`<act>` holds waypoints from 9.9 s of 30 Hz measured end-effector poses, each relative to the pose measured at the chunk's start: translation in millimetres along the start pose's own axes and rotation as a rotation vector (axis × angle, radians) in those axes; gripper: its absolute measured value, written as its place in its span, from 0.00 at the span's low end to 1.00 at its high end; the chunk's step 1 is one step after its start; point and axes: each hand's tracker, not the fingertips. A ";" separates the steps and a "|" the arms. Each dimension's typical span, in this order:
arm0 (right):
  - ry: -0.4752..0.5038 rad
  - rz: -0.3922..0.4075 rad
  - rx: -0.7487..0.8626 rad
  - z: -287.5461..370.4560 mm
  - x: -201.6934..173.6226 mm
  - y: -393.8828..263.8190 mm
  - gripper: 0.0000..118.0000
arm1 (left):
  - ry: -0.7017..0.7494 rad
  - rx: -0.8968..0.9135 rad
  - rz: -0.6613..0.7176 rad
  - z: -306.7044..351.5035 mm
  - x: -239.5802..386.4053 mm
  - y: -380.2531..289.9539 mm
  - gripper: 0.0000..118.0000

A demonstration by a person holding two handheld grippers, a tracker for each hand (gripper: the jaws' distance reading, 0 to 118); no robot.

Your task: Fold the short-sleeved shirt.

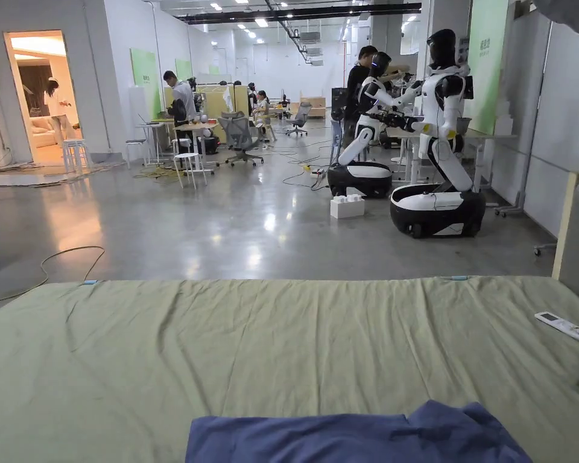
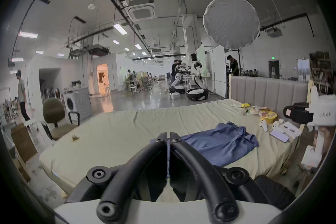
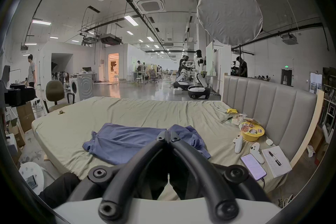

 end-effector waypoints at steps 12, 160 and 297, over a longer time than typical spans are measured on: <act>0.038 -0.126 -0.053 -16.4 7.2 -8.5 0.00 | 0.004 -0.115 0.128 -51.6 -29.6 -21.8 0.00; 0.019 -0.131 -0.610 -342.3 155.6 -74.1 0.69 | 0.055 -0.979 -0.147 -448.1 -45.4 -171.1 0.06; -0.032 -0.207 -0.187 40.9 17.9 -44.7 0.03 | -0.353 -0.654 0.556 -243.3 64.7 -139.0 0.11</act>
